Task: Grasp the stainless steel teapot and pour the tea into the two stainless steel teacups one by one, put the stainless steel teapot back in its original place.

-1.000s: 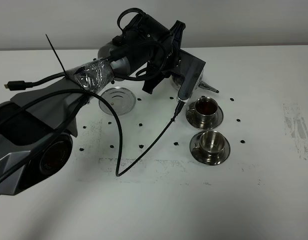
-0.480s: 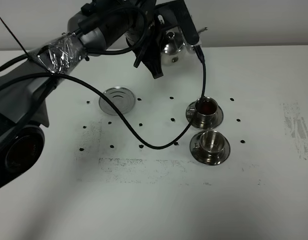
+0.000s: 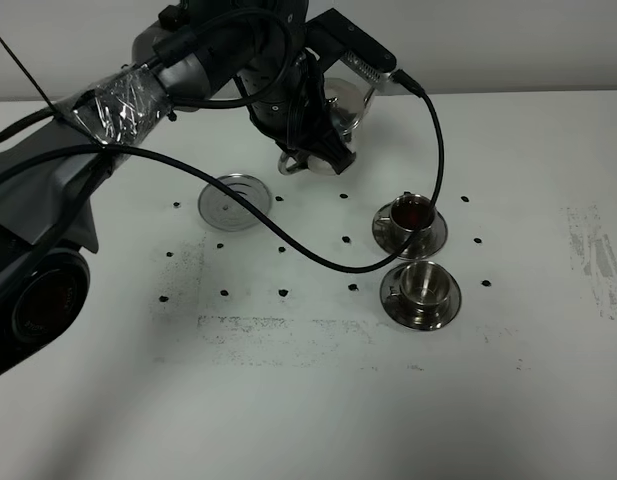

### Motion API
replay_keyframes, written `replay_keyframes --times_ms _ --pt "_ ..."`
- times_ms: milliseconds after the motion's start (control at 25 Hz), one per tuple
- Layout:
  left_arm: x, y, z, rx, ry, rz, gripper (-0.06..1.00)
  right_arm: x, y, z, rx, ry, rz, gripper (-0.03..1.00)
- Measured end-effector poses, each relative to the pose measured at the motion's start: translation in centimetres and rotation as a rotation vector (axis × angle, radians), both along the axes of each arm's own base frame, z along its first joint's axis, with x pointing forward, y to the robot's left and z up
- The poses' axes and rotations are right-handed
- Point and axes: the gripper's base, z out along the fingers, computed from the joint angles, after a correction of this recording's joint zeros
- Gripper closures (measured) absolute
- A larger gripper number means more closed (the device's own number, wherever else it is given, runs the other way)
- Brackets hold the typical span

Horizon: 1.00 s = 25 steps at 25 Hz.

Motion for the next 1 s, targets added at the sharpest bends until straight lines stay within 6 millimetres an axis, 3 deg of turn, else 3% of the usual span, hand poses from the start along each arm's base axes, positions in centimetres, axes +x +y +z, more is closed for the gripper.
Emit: replay_keyframes --times_ms 560,1000 --pt "0.9 -0.3 -5.1 0.045 0.075 0.023 0.76 0.0 0.0 0.0 0.000 0.000 0.000 0.45" --pt "1.3 -0.4 -7.4 0.051 0.111 0.029 0.76 0.0 0.0 0.0 0.000 0.000 0.000 0.45"
